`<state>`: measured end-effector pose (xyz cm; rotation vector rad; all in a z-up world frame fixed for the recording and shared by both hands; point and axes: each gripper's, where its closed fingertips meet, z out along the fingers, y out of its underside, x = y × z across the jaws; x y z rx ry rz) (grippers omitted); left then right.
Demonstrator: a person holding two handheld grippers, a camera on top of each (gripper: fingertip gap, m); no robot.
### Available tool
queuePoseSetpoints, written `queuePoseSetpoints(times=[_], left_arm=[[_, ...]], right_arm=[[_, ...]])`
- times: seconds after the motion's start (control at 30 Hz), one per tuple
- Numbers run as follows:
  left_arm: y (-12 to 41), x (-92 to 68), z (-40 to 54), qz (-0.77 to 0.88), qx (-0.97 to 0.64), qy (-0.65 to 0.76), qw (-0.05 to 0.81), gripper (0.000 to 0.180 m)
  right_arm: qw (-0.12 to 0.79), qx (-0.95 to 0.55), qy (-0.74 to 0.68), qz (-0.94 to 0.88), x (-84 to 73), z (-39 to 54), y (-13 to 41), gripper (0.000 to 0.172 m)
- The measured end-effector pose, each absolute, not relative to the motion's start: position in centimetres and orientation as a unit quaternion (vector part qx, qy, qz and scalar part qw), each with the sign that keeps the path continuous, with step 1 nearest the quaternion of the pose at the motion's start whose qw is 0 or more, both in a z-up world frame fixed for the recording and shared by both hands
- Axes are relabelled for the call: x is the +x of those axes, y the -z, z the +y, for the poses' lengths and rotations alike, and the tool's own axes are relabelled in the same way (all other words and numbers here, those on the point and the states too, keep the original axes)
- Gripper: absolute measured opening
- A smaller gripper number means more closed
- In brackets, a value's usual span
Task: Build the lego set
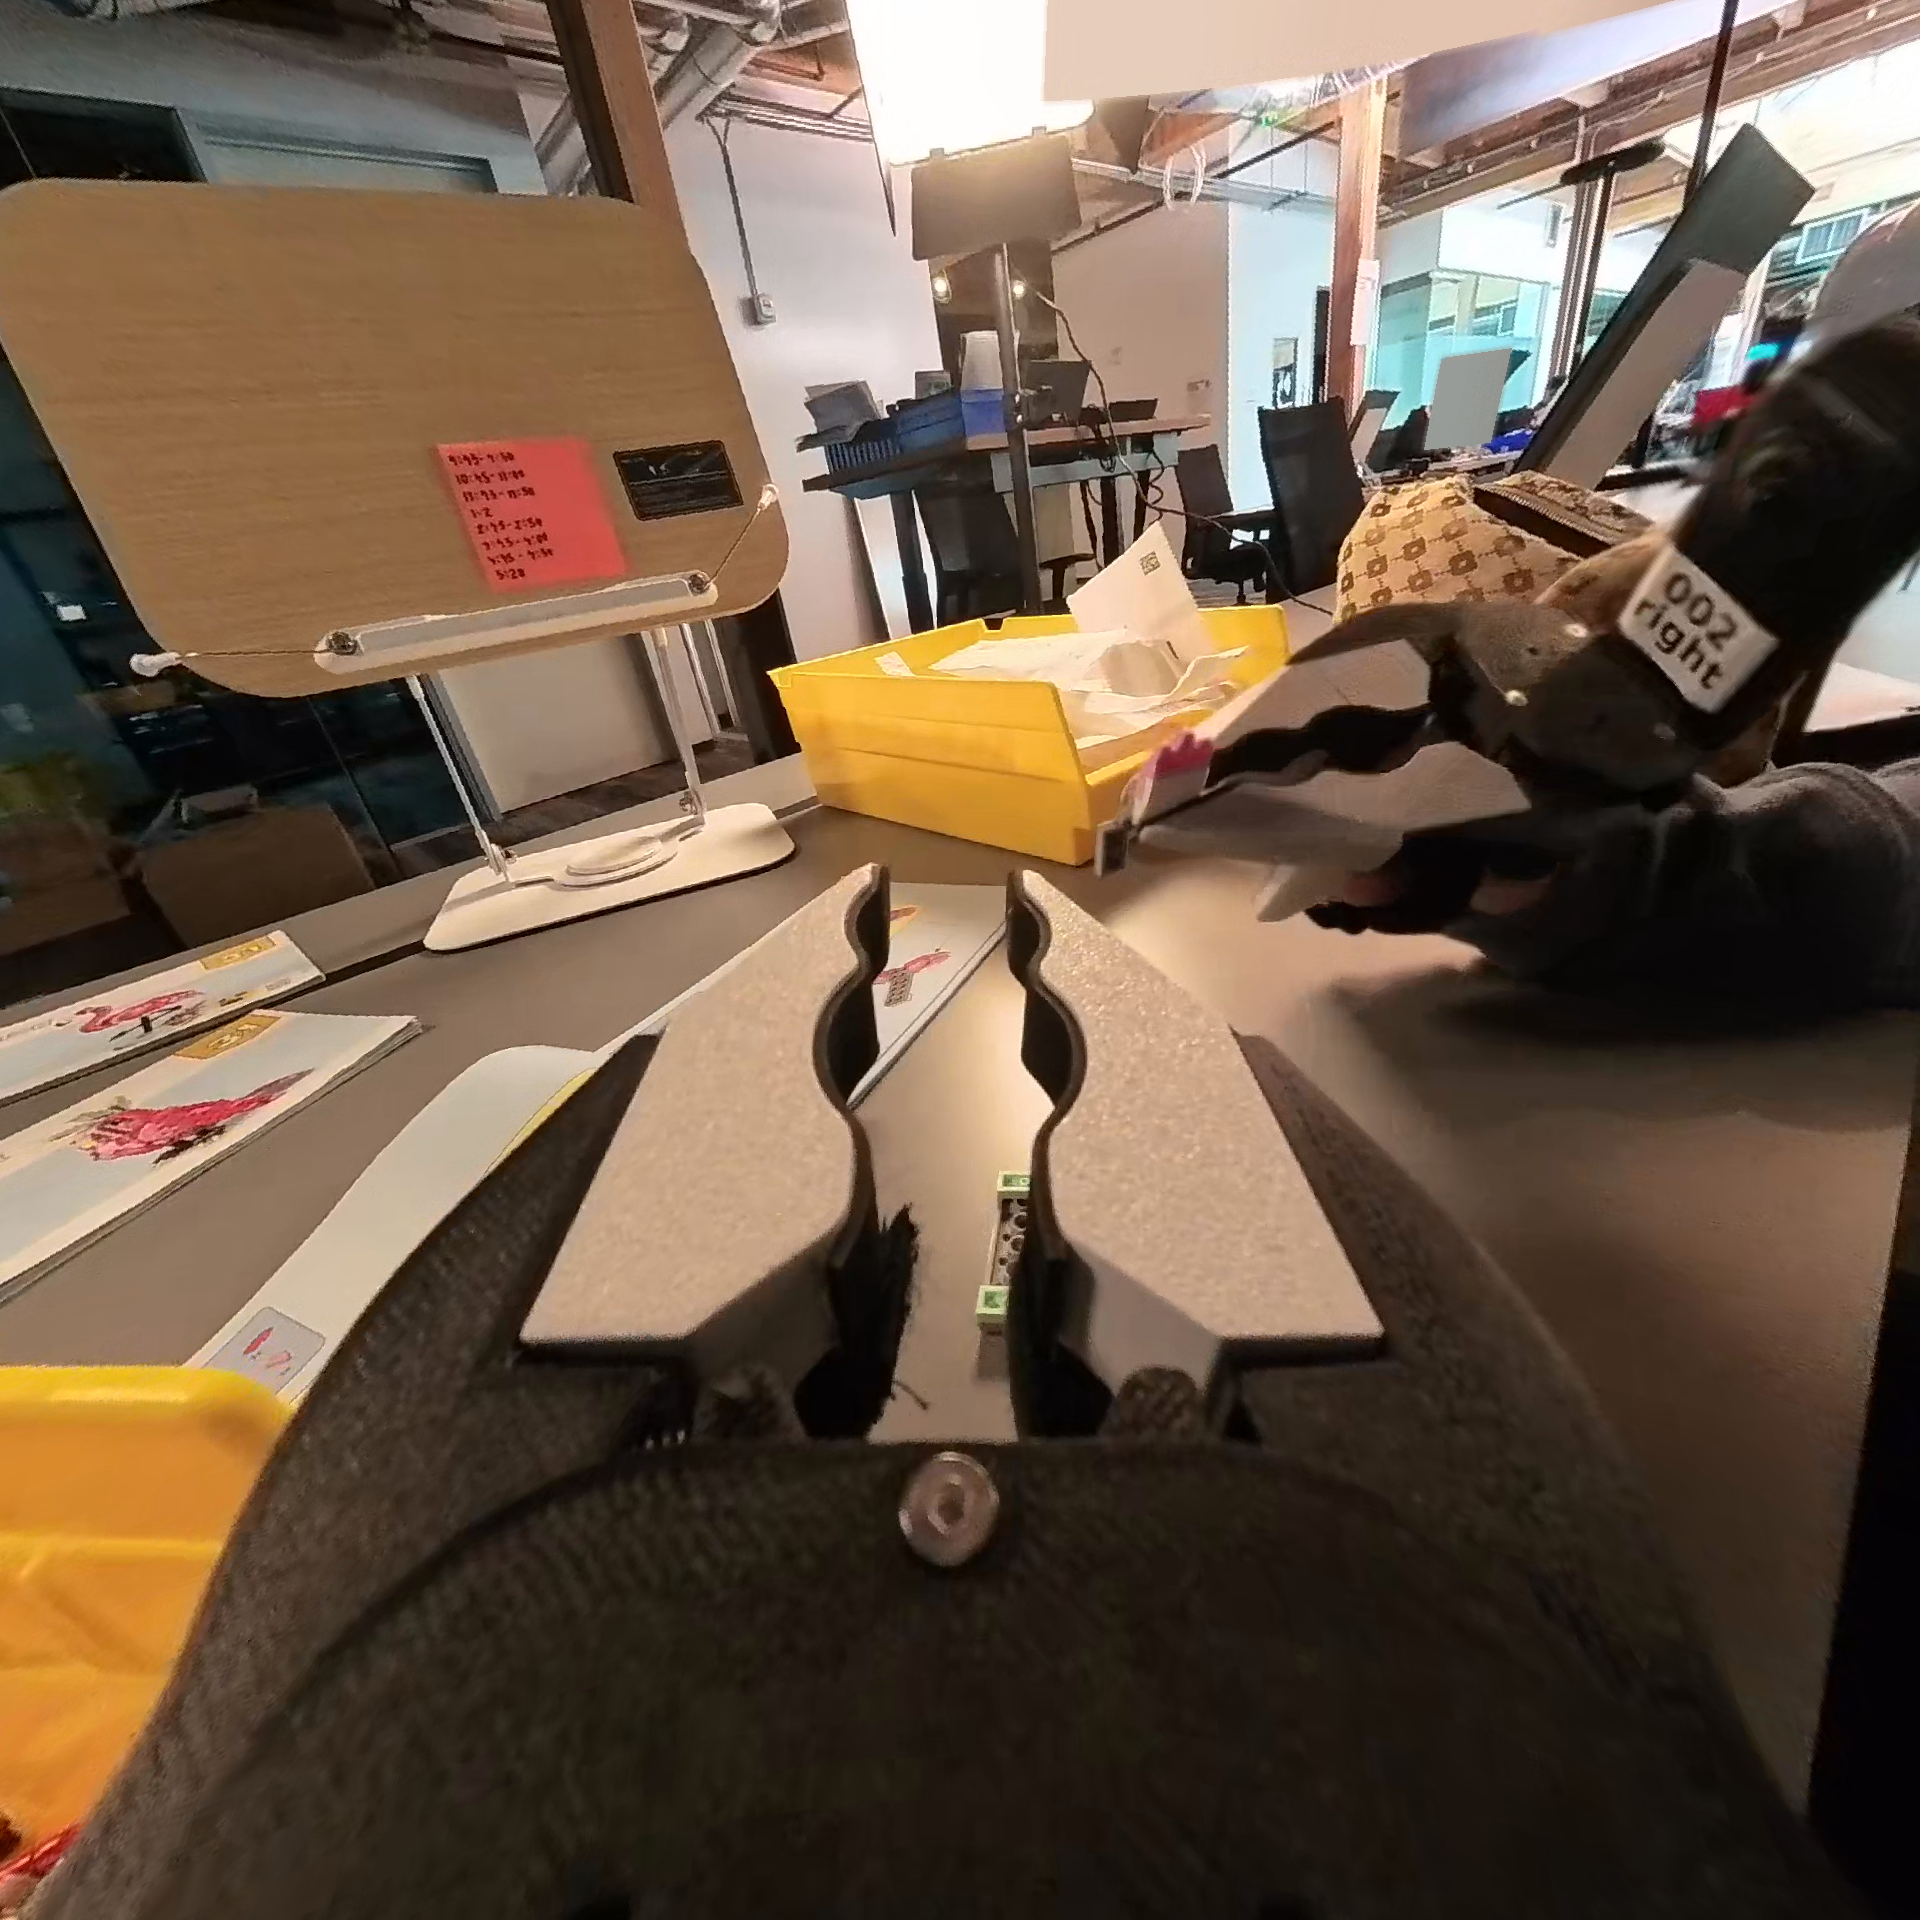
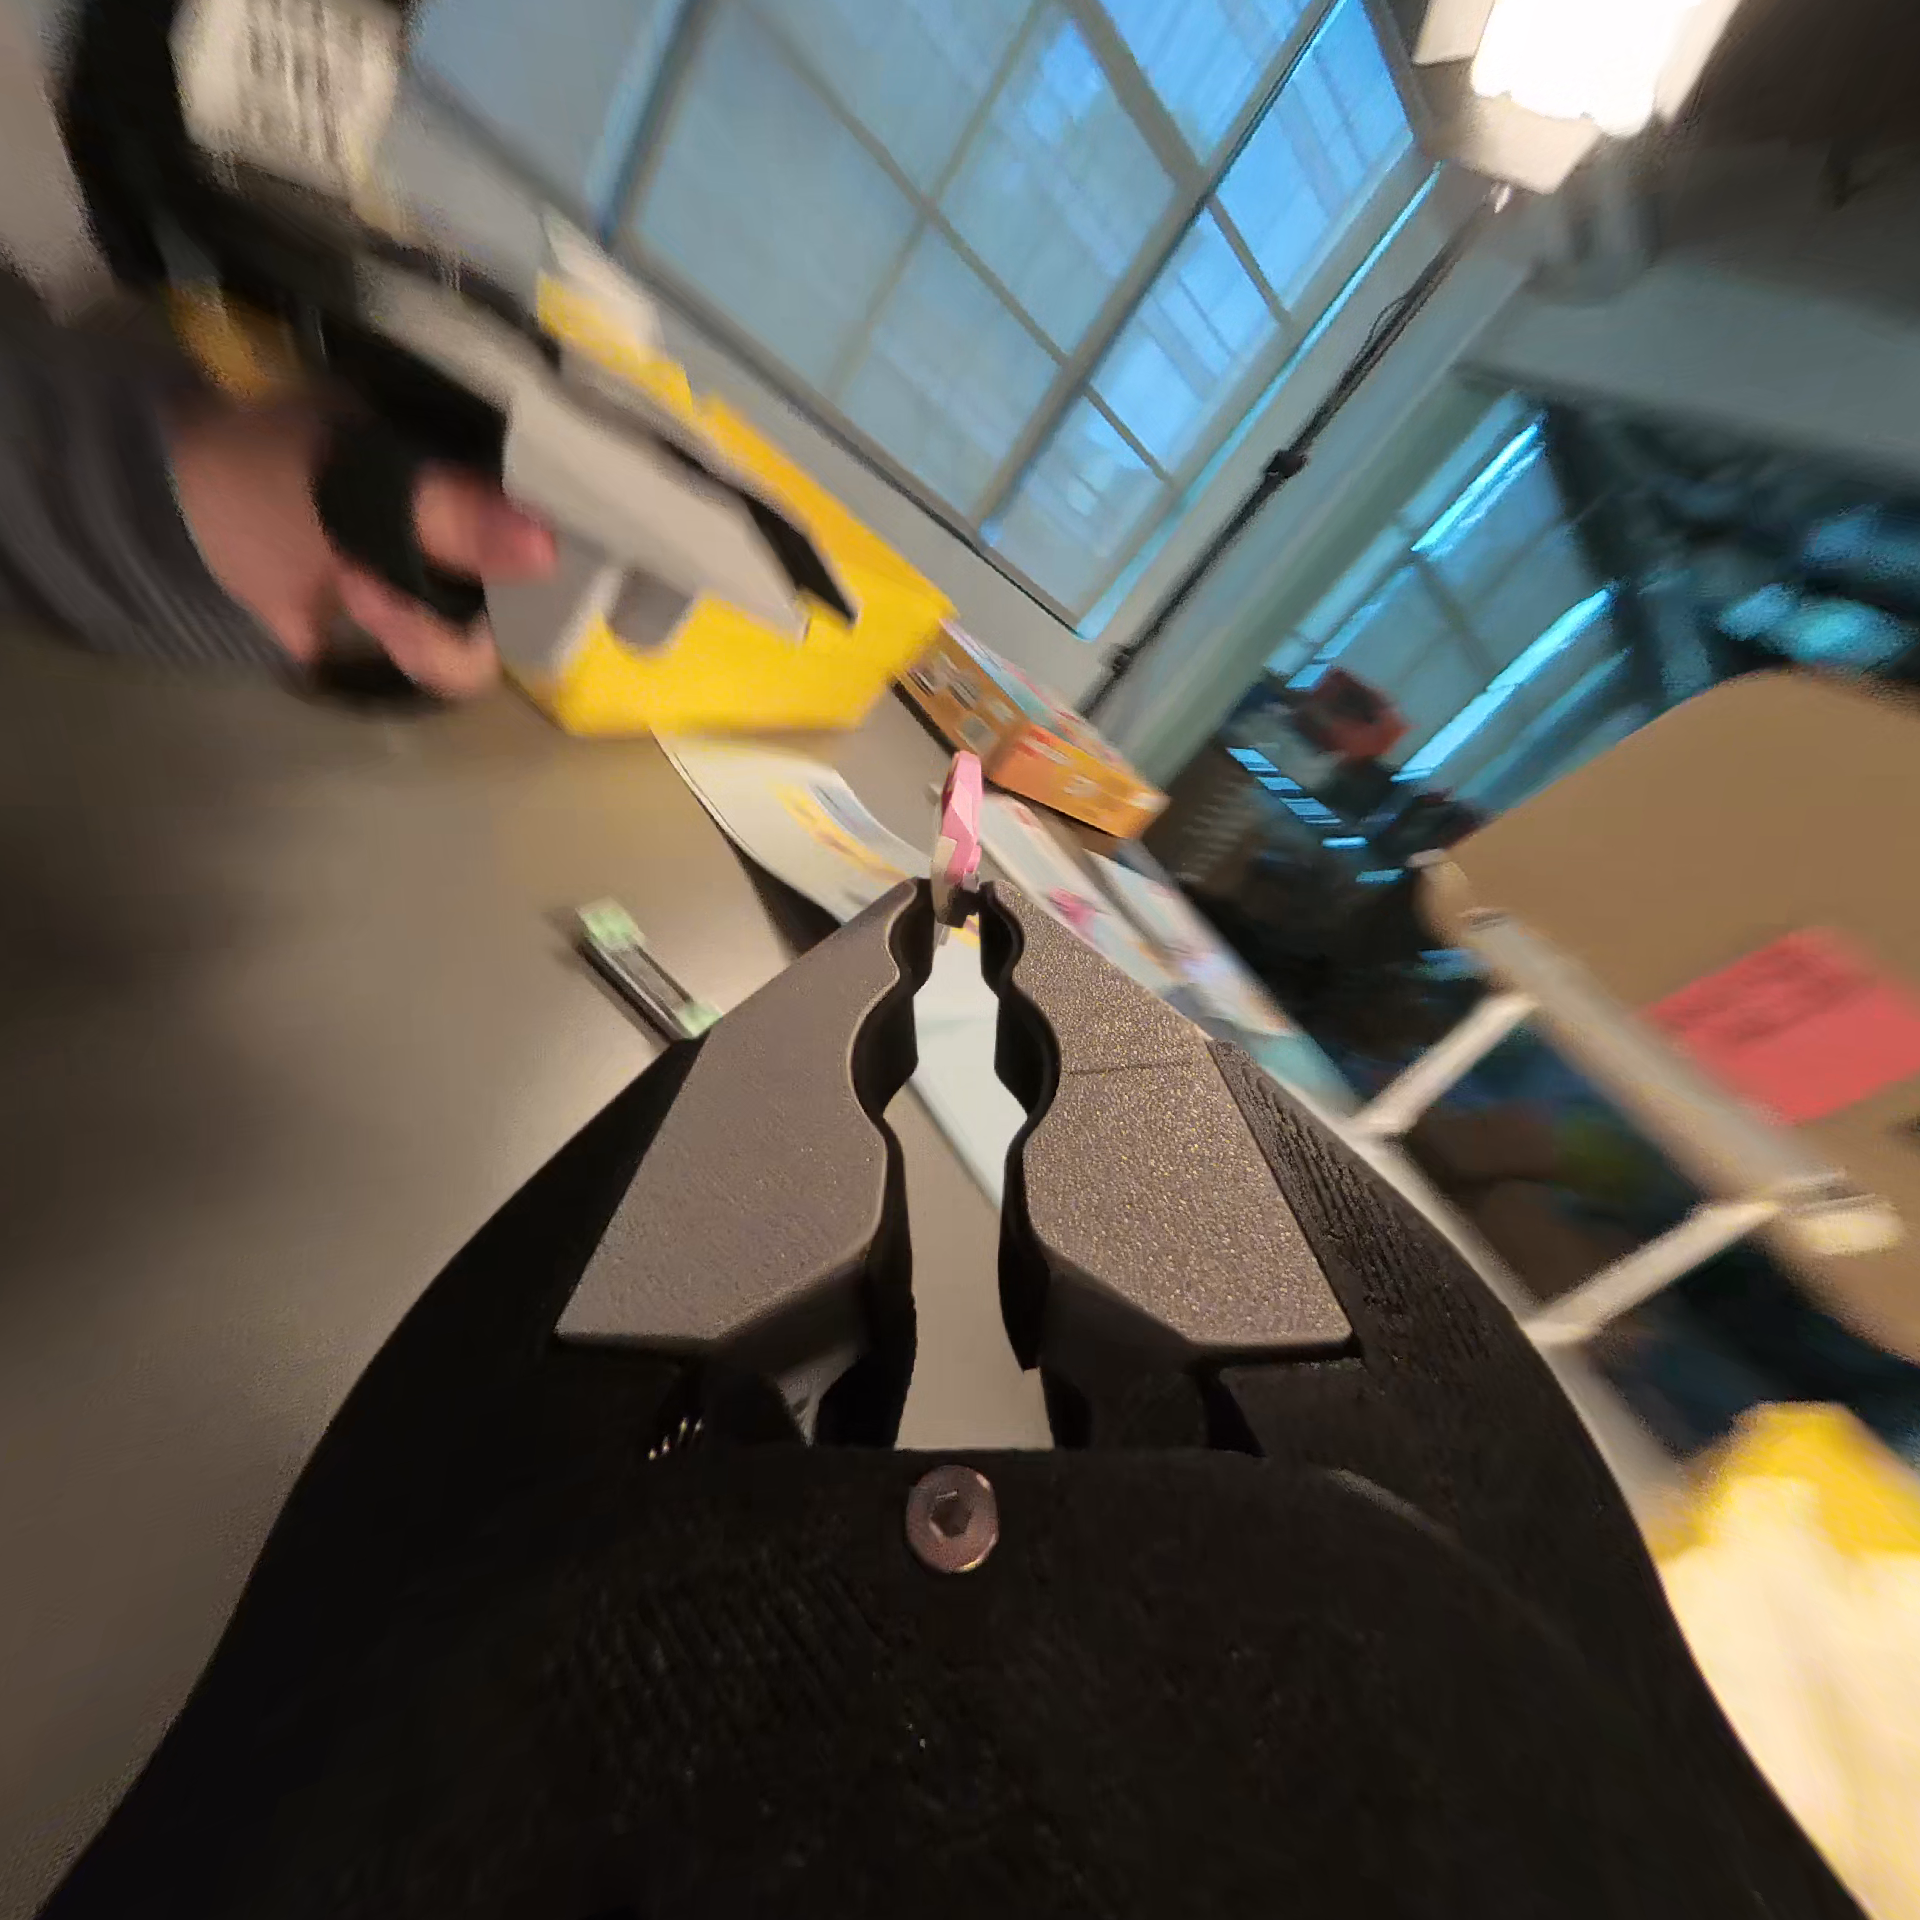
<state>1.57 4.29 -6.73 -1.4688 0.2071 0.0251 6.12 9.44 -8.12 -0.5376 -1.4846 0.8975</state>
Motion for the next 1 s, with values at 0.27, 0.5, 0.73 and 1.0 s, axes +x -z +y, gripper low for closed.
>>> queuePoseSetpoints(times=[0.27,0.5,0.73,1.0], left_arm=[[7.0,1.9,4.4,0.103,-0.673,-0.008,0.732,0.022],[9.3,6.9,4.9,0.198,-0.703,0.129,0.671,0.042],[9.4,6.8,5.1,0.197,-0.705,0.111,0.672,0.038],[9.8,6.3,5.6,0.186,-0.72,0.083,0.664,0.029]], right_arm=[[0.693,-0.08,-0.135,-0.704,5.4,8.3,10.9,0.006],[0.689,-0.069,-0.134,-0.709,5.3,7.8,11.3,0.006],[0.722,-0.039,-0.068,-0.688,5.0,7.7,10.8,0.006],[0.753,0.009,0.011,-0.658,5.0,6.9,10.1,0.006]])
